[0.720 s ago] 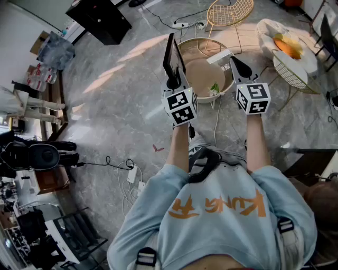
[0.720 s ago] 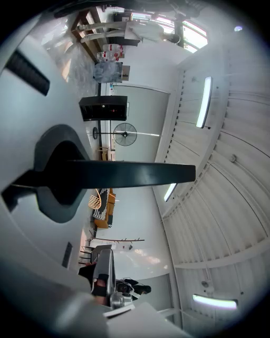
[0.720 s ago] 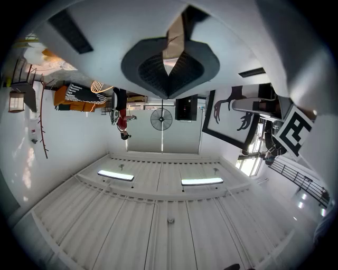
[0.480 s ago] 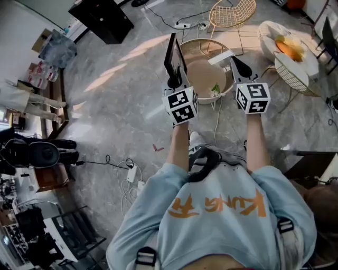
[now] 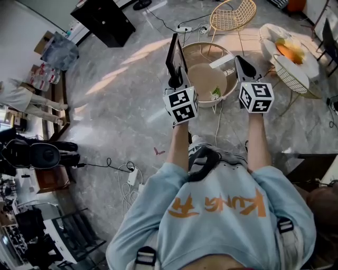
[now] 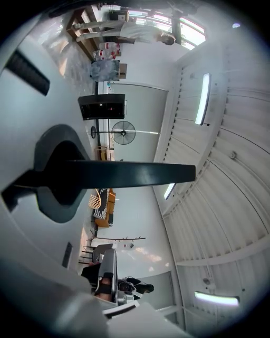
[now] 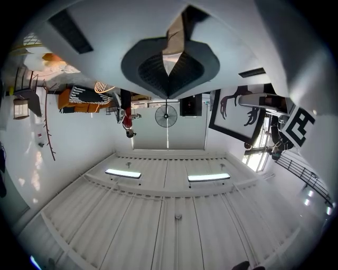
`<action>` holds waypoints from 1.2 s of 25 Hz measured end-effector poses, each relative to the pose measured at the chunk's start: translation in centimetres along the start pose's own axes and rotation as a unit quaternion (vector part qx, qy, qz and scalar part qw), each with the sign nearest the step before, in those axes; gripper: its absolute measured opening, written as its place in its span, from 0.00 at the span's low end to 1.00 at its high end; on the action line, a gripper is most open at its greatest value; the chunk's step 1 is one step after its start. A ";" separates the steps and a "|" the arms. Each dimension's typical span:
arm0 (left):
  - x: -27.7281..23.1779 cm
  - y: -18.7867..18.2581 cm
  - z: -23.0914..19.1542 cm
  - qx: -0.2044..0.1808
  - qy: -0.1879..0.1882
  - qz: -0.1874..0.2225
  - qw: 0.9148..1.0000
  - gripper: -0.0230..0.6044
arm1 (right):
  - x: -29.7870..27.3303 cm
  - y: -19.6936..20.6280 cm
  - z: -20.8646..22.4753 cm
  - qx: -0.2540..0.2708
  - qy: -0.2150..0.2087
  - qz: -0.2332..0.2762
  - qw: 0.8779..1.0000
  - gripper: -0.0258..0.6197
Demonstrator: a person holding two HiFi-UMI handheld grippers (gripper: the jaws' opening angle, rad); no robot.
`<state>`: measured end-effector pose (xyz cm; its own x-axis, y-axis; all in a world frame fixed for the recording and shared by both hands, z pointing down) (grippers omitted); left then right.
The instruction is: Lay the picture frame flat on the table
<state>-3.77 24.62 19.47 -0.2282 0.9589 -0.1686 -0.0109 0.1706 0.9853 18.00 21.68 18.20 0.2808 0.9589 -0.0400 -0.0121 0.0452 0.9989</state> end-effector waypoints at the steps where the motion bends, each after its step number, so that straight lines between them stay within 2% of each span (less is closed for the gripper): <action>1: 0.0 -0.2 0.0 -0.002 0.001 0.002 1.000 0.08 | 0.0 -0.1 0.1 0.000 0.001 0.001 1.000 0.04; 7: -0.1 -0.2 -0.8 0.004 -0.003 0.007 1.000 0.08 | -0.3 -0.5 -0.1 0.003 -0.001 0.006 1.000 0.04; 14: -2.4 0.5 -1.8 0.012 0.001 0.003 1.000 0.08 | -2.4 0.3 0.7 0.000 0.004 -0.001 1.000 0.04; 25: -10.3 1.1 -6.8 0.035 -0.008 -0.016 0.999 0.08 | -10.8 1.3 0.5 0.005 0.007 -0.010 1.000 0.04; 30: -14.8 3.3 -8.5 0.054 -0.004 -0.041 0.998 0.08 | -14.6 2.9 2.9 -0.006 0.031 -0.019 0.999 0.04</action>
<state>-8.67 9.12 25.46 -0.2222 0.9424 -0.2502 0.0758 0.2725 0.9592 16.65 7.04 21.76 0.2204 0.9721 -0.0805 -0.0149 0.0858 0.9962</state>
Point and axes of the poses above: the fingertips, and each gripper's own axes: x backward along the fingers, z to its right, y out of its underside, the point moved 2 cm from there along x, backward along the fingers, and after that the axes turned 9 degrees about y, right-handed, at the moved point
